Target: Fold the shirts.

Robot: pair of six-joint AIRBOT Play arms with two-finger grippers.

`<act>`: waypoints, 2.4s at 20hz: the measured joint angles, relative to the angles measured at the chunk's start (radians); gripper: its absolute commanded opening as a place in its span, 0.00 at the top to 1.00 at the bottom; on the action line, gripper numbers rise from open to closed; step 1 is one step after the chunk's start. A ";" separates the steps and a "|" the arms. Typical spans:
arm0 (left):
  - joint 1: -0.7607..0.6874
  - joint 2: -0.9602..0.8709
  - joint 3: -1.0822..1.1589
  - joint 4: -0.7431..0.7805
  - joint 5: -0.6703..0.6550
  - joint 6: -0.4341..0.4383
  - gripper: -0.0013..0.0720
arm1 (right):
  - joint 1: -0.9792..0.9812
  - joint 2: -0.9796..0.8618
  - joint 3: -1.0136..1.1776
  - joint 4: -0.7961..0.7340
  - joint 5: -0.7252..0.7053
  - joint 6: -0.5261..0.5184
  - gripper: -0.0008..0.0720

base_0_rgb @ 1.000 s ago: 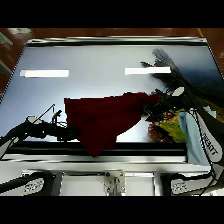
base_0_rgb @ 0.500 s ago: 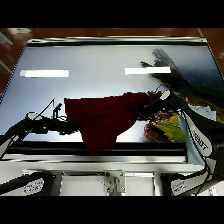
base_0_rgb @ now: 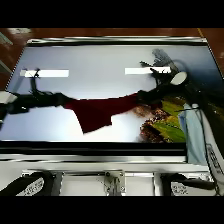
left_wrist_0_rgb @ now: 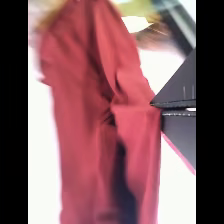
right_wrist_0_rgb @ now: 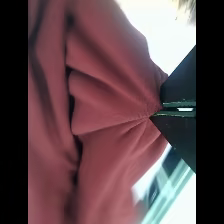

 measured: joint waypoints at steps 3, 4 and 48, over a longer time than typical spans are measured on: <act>0.071 0.149 0.274 0.003 0.006 0.000 0.93 | 0.001 0.207 0.194 -0.057 0.060 -0.027 0.90; 0.098 0.193 0.376 0.004 0.005 0.001 0.93 | 0.001 0.275 0.264 -0.071 0.062 -0.024 0.90; 0.323 -0.446 0.273 0.316 -0.418 -0.200 0.01 | -0.258 -0.353 0.565 -0.415 0.420 0.263 0.23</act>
